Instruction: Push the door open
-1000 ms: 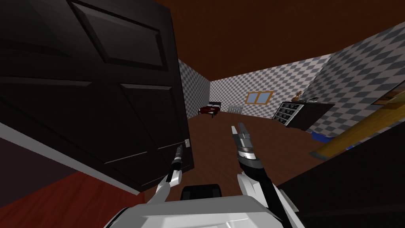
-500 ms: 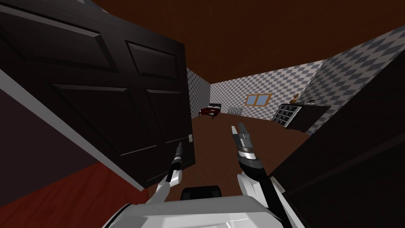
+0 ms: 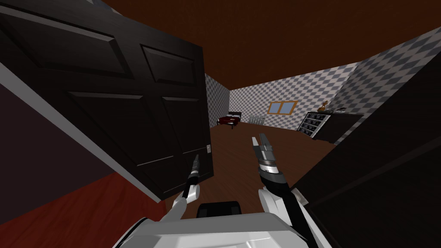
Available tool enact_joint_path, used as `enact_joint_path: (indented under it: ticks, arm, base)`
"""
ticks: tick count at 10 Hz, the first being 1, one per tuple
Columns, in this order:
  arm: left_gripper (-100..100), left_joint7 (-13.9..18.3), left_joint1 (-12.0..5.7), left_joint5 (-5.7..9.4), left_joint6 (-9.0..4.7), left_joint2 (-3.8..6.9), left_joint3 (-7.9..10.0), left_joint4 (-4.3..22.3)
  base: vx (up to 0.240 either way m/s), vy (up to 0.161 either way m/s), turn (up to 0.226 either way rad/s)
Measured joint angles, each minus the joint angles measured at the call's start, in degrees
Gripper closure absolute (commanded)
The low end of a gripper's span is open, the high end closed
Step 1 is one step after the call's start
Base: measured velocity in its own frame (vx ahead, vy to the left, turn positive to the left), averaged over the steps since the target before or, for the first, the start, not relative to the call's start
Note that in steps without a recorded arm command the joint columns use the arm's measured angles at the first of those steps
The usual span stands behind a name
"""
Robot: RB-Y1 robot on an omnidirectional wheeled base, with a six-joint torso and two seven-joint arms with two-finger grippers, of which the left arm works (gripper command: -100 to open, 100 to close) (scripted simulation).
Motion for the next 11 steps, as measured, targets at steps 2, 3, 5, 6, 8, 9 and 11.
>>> enact_joint_path:
  ticks: [2, 3, 5, 6, 8, 9, 11]
  arm:
    - [-100, -1.21, 0.23, 2.39, -0.22, -0.52, -1.64, -0.57]
    - [-100, -1.93, 0.34, 3.55, -0.25, -0.88, -2.44, -0.86]
    - [-100, -2.31, -0.89, 5.94, -1.72, -1.75, -4.21, 1.55]
    - [-100, -2.32, -2.07, 7.16, -2.91, -2.58, -5.05, 3.71]
    - [-100, -3.96, -0.48, 8.86, -2.18, -3.43, -6.28, 0.85]
    - [-100, -4.76, -0.15, 10.03, -2.12, -4.16, -7.04, 0.08]
    - [-100, -5.50, -0.45, 11.53, -2.34, -5.27, -8.03, 0.36]
  base:
    - [-0.056, -0.006, 0.012]
    - [-0.070, -0.032, 0.012]
    - [-0.069, -0.038, 0.011]
    - [-0.051, -0.037, 0.001]
    - [-0.070, -0.106, 0.006]
    - [-0.088, -0.166, 0.002]
    - [-0.062, -0.131, 0.002]
